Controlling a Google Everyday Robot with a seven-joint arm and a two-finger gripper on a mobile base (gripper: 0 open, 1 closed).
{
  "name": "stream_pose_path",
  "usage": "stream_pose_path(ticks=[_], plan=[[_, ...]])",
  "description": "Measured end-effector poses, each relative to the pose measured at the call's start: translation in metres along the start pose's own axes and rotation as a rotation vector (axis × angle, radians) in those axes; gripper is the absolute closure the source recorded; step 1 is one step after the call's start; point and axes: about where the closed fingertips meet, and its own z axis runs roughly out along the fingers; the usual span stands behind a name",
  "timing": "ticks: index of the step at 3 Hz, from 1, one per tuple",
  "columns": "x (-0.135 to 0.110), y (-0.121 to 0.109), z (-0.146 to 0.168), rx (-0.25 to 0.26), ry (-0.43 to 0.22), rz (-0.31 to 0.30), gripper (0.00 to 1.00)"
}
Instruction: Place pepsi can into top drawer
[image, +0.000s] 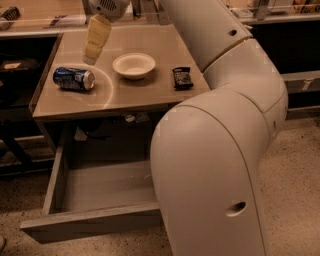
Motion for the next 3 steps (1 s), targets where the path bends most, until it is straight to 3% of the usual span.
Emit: stream_pose_path(ticks=[1,3], plan=[[0.0,0.0,0.0,0.0,0.0,0.0,0.0],[-0.008,-0.013,0.069,-0.086,-0.023,0.05,0.0]])
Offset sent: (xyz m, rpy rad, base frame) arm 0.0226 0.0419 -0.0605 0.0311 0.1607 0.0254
